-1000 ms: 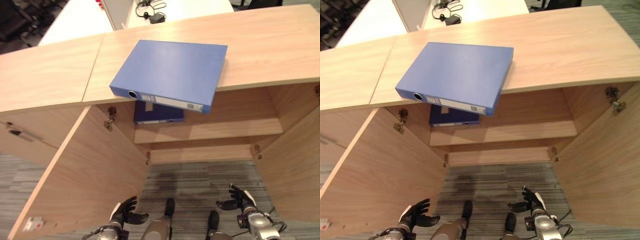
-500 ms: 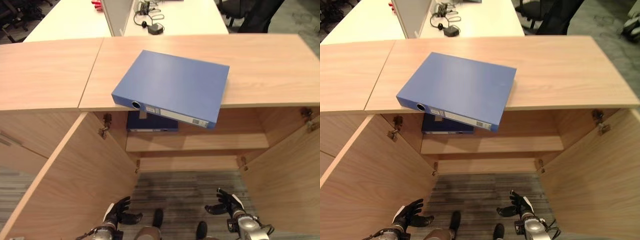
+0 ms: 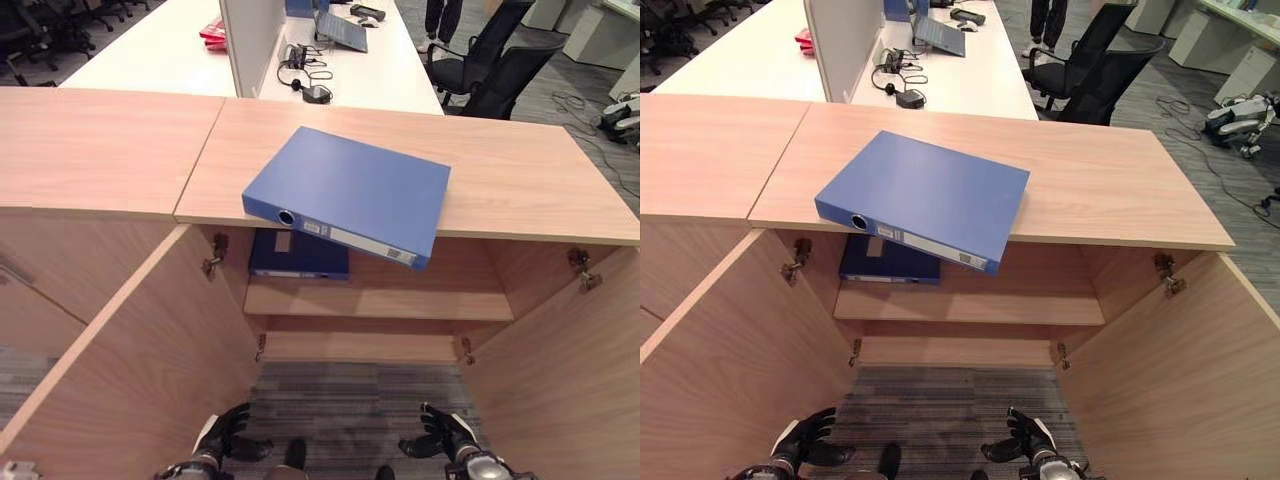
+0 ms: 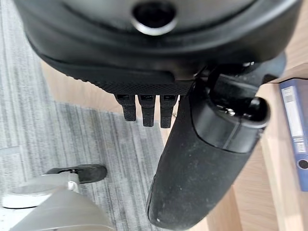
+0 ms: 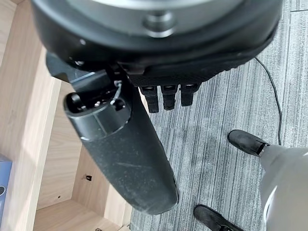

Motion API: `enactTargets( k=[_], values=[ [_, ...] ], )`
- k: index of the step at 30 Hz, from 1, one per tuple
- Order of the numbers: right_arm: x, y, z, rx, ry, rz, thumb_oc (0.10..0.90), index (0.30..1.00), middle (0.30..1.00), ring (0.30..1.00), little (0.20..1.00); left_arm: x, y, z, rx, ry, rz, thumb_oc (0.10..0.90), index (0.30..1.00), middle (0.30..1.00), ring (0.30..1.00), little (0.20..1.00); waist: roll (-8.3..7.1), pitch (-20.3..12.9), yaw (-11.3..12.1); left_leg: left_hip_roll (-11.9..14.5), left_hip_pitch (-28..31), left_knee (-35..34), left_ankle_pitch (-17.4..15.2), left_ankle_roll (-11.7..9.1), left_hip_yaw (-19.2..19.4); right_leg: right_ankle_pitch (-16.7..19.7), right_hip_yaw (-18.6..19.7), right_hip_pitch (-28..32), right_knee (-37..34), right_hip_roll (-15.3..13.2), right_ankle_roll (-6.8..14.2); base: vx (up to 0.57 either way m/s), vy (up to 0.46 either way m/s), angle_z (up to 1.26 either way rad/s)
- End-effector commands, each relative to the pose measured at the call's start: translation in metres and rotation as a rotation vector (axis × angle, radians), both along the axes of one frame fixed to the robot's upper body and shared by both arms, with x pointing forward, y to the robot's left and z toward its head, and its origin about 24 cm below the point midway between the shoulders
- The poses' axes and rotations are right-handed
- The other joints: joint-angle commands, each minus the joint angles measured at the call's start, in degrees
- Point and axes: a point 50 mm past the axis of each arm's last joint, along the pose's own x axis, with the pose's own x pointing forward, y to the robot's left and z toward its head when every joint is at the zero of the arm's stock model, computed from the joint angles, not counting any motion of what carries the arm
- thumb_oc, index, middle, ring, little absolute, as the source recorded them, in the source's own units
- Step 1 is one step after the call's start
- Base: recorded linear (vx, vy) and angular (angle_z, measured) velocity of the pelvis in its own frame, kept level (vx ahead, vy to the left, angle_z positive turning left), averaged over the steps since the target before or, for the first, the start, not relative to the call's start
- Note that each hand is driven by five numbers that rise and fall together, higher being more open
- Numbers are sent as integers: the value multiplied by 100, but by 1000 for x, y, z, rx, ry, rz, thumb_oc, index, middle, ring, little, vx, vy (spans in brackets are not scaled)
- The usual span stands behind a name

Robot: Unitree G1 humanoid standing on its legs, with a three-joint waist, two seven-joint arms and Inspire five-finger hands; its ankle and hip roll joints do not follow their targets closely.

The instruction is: Put the empty folder in the office cabinet

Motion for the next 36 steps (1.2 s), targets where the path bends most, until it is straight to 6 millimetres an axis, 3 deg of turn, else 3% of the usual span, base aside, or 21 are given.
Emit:
enactTargets(
  k=[1, 2, 3, 4, 6, 7, 10, 14, 24, 26, 32, 36],
  values=[
    [38, -9, 24, -41, -147, 44, 800, 900, 900, 900, 900, 39, 10, 30, 31, -172, -48, 800, 900, 900, 900, 900, 354, 460, 136, 75, 274, 363, -895, 427, -434, -205, -139, -889, 2572, 21, 908, -103, 128, -27],
    [38, -9, 24, -41, -147, 44, 800, 900, 900, 900, 900, 39, 10, 30, 31, -172, -48, 800, 900, 900, 900, 900, 348, 456, 140, 66, 260, 370, -896, 429, -428, -213, -130, -913, 2597, 12, 909, -91, 101, -17],
    [40, -11, 25, -44, -158, 38, 800, 900, 900, 900, 900, 38, 11, 30, 36, -169, -50, 800, 900, 900, 900, 900, 448, 510, 106, 132, 323, 335, -893, 434, -482, -43, -38, -1135, 2928, 90, 927, 0, 22, -40],
    [41, -12, 26, -45, -164, 28, 800, 900, 900, 900, 900, 38, 11, 30, 36, -171, -44, 800, 900, 900, 900, 900, 476, 524, 97, 144, 426, 241, -917, 430, -478, 16, -16, -1231, 2965, -6, 927, 66, 23, -31],
    [41, -13, 26, -39, -165, 9, 800, 900, 900, 900, 900, 40, 11, 30, 31, -179, -34, 800, 900, 900, 900, 900, 435, 499, 123, 126, 546, 83, -984, 362, -463, -187, -183, -1060, 2196, -444, 894, 206, -74, -7],
    [38, -16, 25, -52, -155, 3, 800, 900, 900, 900, 900, 36, 18, 26, 65, -142, -28, 800, 900, 900, 900, 900, 319, 496, 134, 104, 534, 55, -995, 236, -518, -182, -314, -791, 1078, -649, 624, 198, -154, 21],
    [32, -14, 21, -47, -132, 16, 800, 900, 900, 900, 900, 35, 16, 24, 50, -145, -10, 800, 900, 900, 900, 900, 233, 334, 97, 123, 508, -26, -1012, 190, -657, -210, -193, -551, 480, -555, 550, 167, -169, 32],
    [28, -20, 23, -75, -133, 52, 800, 900, 900, 900, 900, 32, 12, 19, 16, -147, 43, 800, 900, 900, 900, 900, 256, 165, 76, 334, 373, -63, -913, -12, -778, -125, -186, -376, 188, -412, 461, 145, -221, 46],
    [32, -37, 29, -107, -161, 14, 800, 900, 900, 900, 900, 36, -6, 12, -35, -145, 46, 800, 900, 900, 900, 900, 481, 140, -23, 796, 192, -63, -593, -521, -1085, -530, -688, 58, -208, 17, 152, 67, -163, 20],
    [32, -41, 30, -117, -163, 8, 800, 900, 900, 900, 900, 40, -9, 13, -45, -153, 40, 800, 900, 900, 900, 900, 507, 174, -32, 816, 127, -20, -525, -561, -1020, -595, -799, 107, -227, 29, 124, 9, -75, 24],
    [30, -44, 28, -130, -147, 7, 800, 900, 900, 900, 900, 45, -18, 17, -64, -182, 8, 800, 900, 900, 900, 900, 543, 205, -98, 829, -13, 30, -370, -442, -137, -677, -1078, 258, -227, -38, 112, -12, -17, 18],
    [29, -43, 28, -129, -144, 12, 800, 900, 900, 900, 900, 45, -18, 18, -57, -188, 1, 800, 900, 900, 900, 900, 583, 149, -124, 847, 41, -63, -342, -430, -130, -709, -1059, 273, -227, 25, 85, 10, -11, 11]
  ],
)
